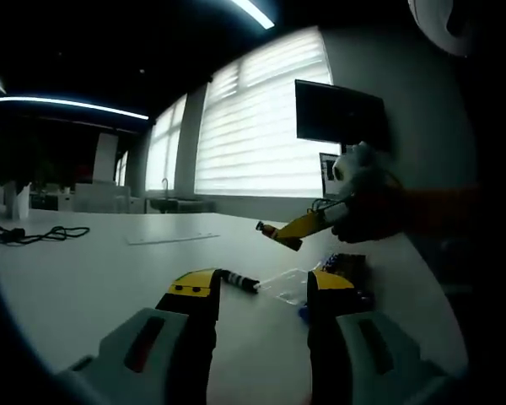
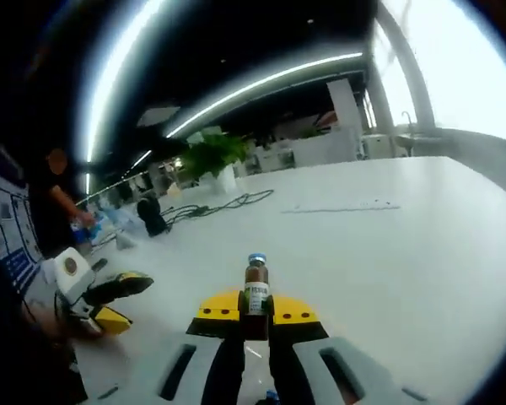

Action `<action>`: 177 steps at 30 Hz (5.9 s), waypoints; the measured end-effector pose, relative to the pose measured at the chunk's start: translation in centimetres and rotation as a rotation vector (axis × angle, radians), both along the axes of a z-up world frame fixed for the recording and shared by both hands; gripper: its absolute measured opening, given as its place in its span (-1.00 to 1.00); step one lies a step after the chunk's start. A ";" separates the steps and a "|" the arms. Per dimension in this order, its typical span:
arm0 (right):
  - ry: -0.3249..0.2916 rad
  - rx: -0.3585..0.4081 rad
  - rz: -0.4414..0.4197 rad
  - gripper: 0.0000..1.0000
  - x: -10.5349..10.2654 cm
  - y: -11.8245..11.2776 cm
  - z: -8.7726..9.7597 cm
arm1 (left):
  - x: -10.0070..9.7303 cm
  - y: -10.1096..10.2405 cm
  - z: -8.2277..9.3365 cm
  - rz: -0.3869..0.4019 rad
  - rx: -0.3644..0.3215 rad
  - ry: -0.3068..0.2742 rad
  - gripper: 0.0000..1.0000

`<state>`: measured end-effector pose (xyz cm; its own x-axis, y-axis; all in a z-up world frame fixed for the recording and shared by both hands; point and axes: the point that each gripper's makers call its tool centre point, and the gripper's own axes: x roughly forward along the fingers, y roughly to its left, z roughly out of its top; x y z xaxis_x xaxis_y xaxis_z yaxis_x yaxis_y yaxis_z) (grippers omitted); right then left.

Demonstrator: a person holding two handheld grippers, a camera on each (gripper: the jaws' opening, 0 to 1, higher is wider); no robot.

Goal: Grip medicine bottles put into box

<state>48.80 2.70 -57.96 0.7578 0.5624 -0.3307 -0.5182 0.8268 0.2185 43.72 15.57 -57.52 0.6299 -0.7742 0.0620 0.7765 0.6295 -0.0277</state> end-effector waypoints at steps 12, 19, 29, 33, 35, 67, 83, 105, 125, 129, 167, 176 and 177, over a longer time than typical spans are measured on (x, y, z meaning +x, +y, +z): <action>-0.040 -0.144 0.185 -0.88 -1.8 1.6 -0.7 | 0.0 -0.1 0.1 0.008 0.002 -0.002 -0.33; -0.049 -0.203 0.326 -0.88 -3.2 3.0 -0.9 | 0.0 0.0 0.1 0.010 0.000 -0.006 -0.33; -0.061 -0.309 0.482 -0.88 -4.8 4.1 -1.7 | 0.0 0.0 0.0 0.007 0.003 -0.004 -0.33; -0.076 -0.354 0.537 -0.88 -5.1 4.1 -2.2 | 0.0 0.0 0.1 0.003 -0.001 -0.004 -0.33; -0.089 -0.364 0.537 -0.88 -4.8 4.1 -2.0 | 0.0 0.0 0.1 0.002 -0.001 -0.004 -0.33; -0.105 -0.580 0.887 -0.85 -5.8 5.0 -4.7 | 0.0 0.0 -0.1 0.006 0.013 -0.009 -0.33; -0.089 -0.408 0.782 -0.94 -5.0 4.7 -3.0 | 0.0 -0.1 -0.3 0.007 0.028 -0.011 -0.33; -0.082 -0.412 0.788 -1.00 -5.3 4.6 -4.2 | -0.1 -0.3 -0.1 0.007 0.024 -0.013 -0.34; -0.061 -0.371 0.764 -1.00 -5.7 4.9 -4.6 | -0.1 -0.3 -0.2 0.007 0.025 -0.014 -0.34; -0.037 -0.371 0.705 -0.91 -5.1 4.7 -4.3 | -0.2 -0.3 -0.2 0.003 0.024 -0.014 -0.34; 0.102 -0.349 0.437 -0.67 -0.3 5.9 -2.7 | -0.6 -0.1 0.5 -0.026 -0.014 -0.034 -0.34; 0.198 -0.326 0.355 -0.58 1.1 5.1 -3.3 | -0.7 0.0 0.7 -0.031 -0.028 -0.040 -0.34; 0.221 -0.317 0.337 -0.57 1.2 5.1 -3.4 | -0.7 0.0 0.7 -0.032 -0.029 -0.040 -0.34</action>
